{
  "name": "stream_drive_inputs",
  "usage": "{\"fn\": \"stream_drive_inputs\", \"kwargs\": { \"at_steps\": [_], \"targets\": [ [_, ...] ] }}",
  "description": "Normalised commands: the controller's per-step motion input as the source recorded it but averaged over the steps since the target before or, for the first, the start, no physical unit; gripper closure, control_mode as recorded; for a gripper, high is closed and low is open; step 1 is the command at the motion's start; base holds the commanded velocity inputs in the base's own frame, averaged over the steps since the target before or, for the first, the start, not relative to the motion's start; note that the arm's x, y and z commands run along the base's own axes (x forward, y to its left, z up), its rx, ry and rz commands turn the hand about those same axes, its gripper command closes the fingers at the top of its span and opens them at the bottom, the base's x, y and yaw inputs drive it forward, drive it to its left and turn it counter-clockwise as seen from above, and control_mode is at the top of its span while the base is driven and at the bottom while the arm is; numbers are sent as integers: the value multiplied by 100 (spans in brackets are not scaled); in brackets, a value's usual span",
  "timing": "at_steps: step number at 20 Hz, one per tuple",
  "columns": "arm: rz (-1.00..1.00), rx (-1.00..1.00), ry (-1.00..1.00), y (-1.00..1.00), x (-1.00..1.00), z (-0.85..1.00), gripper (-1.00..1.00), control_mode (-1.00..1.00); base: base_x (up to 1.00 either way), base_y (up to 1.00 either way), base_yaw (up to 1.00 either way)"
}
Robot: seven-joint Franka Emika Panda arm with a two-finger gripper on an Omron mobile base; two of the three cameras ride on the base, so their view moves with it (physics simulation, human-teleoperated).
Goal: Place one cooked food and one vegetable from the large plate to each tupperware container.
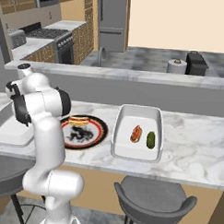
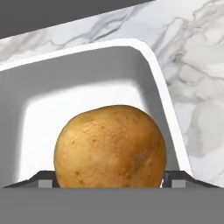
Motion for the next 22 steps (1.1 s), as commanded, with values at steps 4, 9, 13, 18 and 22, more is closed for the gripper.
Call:
{"fn": "stream_drive_inputs", "kwargs": {
  "at_steps": [4, 9, 13, 18, 22],
  "targets": [
    [-3, -1, 0, -1, -3, -59, 100, -100, 0, 0, 0],
    [-1, 0, 0, 0, 4, -35, 100, -100, 0, 0, 0],
    [0, 0, 1, 0, 19, -1, 100, -100, 0, 0, 0],
    [0, 0, 0, 3, 5, -1, 100, -100, 0, 0, 0],
    [0, 0, 0, 12, 0, 0, -100, -100, 0, 0, 0]
  ]
}}
